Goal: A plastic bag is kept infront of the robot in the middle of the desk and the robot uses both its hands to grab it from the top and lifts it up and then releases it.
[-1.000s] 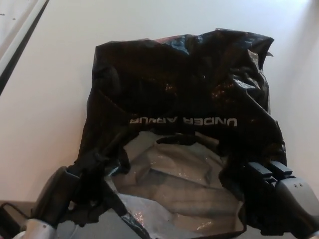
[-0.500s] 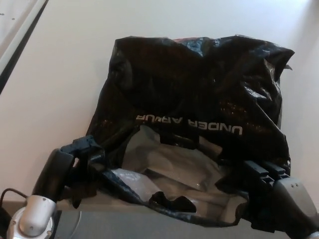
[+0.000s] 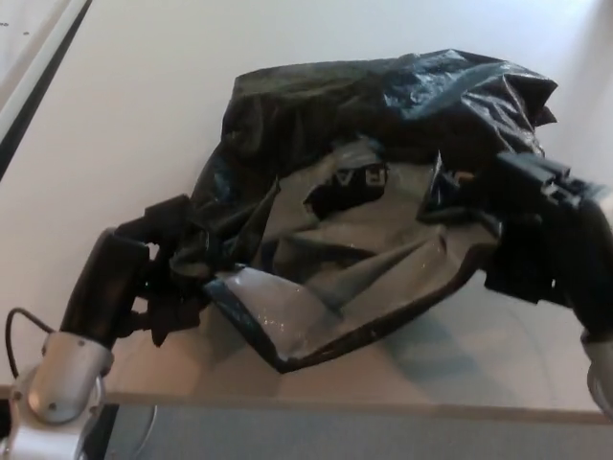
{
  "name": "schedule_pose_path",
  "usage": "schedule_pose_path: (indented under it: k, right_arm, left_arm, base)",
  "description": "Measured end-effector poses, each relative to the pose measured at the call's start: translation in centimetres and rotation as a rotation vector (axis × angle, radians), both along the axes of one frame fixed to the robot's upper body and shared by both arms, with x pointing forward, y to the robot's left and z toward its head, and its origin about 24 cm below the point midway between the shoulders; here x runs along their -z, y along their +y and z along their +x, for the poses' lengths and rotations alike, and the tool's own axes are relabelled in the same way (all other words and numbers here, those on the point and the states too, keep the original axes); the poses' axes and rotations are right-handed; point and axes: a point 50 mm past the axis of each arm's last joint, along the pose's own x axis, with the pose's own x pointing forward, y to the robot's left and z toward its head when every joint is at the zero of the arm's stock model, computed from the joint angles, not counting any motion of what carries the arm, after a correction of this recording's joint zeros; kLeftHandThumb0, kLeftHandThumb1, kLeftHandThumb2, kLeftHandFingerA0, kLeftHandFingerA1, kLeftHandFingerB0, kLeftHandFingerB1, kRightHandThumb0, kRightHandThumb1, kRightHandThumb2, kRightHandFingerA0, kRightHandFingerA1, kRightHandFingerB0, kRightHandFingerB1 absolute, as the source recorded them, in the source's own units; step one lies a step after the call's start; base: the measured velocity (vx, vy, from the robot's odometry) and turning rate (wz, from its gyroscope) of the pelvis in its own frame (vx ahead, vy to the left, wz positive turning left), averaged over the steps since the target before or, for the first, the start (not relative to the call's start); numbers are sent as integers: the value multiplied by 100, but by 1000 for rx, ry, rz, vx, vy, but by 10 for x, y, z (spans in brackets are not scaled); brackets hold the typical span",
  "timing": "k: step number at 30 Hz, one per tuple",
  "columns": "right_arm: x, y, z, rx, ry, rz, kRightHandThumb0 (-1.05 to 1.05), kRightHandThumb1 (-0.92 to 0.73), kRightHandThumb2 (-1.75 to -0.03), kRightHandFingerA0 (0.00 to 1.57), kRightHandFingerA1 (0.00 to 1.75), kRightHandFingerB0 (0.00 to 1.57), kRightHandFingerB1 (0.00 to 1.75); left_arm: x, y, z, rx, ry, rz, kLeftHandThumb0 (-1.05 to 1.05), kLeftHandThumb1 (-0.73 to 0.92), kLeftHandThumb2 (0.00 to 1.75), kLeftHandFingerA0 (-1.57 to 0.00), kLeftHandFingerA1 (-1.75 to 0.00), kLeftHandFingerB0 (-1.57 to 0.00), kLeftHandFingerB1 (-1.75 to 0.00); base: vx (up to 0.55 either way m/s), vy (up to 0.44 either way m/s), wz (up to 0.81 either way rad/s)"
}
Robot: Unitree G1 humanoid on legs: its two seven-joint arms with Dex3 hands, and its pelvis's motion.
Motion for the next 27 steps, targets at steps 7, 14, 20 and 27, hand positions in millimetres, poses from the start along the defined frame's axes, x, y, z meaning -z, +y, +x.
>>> schedule_pose_path:
  k: [7, 14, 20, 27]
  right_arm:
    - [-67, 4, 12, -19, -177, 37, -49, -83, -70, 101, 158, 85, 136]
    - [-122, 5, 4, -57, -305, 103, -54, -79, -68, 106, 154, 92, 129]
    - [-145, 6, -10, -115, -340, 146, -60, -67, -90, 110, 139, 93, 121]
    - [-157, 11, -26, -200, -324, 182, -51, -80, -65, 92, 173, 72, 152]
  left_arm:
    - [-75, -21, -8, 104, -291, -16, -37, 65, 61, -114, -172, -93, -164]
    - [-158, -45, -32, 223, -634, -25, -34, 65, 61, -106, -175, -84, -163]
    - [-201, -58, -60, 300, -843, -35, -40, 65, 61, -107, -174, -84, -163]
    - [-225, -64, -81, 338, -985, -31, -37, 62, 59, -105, -175, -75, -171]
  base:
    - [0, 0, 0]
    - [0, 0, 0]
    - [0, 0, 0]
    - [0, 0, 0]
